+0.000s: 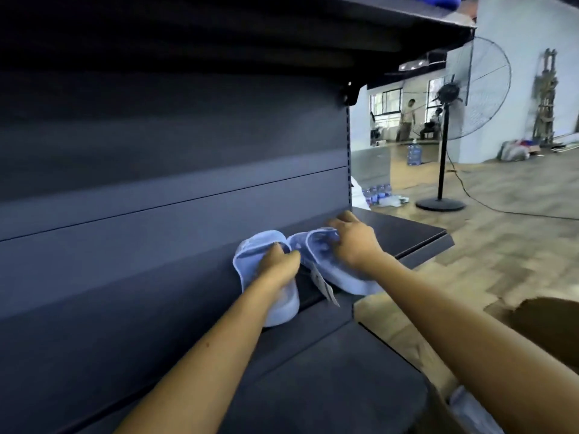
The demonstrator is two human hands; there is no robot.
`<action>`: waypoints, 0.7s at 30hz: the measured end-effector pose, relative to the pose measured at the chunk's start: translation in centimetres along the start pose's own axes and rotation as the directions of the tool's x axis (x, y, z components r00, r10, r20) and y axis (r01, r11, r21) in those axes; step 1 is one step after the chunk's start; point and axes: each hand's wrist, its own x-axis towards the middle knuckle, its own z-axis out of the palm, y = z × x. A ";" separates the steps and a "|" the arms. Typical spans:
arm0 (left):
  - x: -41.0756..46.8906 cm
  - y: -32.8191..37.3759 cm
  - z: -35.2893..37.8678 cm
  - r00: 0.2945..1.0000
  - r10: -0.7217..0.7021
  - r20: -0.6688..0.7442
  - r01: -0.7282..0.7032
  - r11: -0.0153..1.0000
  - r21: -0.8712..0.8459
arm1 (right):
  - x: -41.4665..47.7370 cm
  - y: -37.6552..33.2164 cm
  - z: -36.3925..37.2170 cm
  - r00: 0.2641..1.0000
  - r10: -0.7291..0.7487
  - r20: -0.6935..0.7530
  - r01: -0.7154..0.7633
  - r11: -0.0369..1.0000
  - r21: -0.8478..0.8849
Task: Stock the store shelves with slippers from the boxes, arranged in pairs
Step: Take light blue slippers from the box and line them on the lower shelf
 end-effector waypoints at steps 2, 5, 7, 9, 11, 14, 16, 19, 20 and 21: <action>-0.8 -0.9 -1.1 0.989 0.122 0.085 -0.121 0.993 -0.013 | -1.8 -0.1 -0.4 0.998 -0.018 0.067 0.003 0.977 0.213; -2.8 -3.0 -2.9 0.941 0.165 0.295 -0.266 0.899 0.348 | -4.9 1.2 0.0 0.989 -0.052 0.138 0.037 0.993 0.112; -3.2 -4.1 -2.5 0.919 0.184 0.349 -0.353 0.780 0.517 | -6.3 1.8 0.3 0.976 -0.069 0.206 0.081 0.995 -0.051; -3.1 -3.8 -1.2 0.893 0.214 0.395 -0.423 0.697 0.578 | -6.3 2.1 0.5 0.978 -0.074 0.196 0.106 0.982 -0.156; -2.1 -3.0 0.3 0.891 0.241 0.386 -0.441 0.663 0.605 | -5.6 2.5 0.5 0.984 -0.015 0.175 0.050 0.979 -0.198; 0.0 -1.5 2.6 0.939 0.167 0.301 -0.309 0.795 0.522 | -4.3 4.1 0.3 0.981 0.101 0.166 -0.065 0.976 -0.208; 1.0 0.4 4.2 0.947 0.091 0.309 -0.242 0.834 0.495 | -3.1 5.4 0.5 0.980 0.136 0.146 -0.101 0.969 -0.226; 2.4 3.2 6.7 0.939 0.095 0.330 -0.254 0.839 0.480 | -0.9 7.5 1.0 0.976 0.189 0.111 -0.162 0.963 -0.215; 2.8 3.8 7.2 0.940 0.115 0.322 -0.266 0.838 0.476 | -0.3 8.1 1.3 0.972 0.210 0.102 -0.186 0.961 -0.202; 3.2 4.3 7.8 0.939 0.138 0.316 -0.280 0.841 0.463 | 0.2 8.6 1.7 0.970 0.227 0.084 -0.208 0.959 -0.195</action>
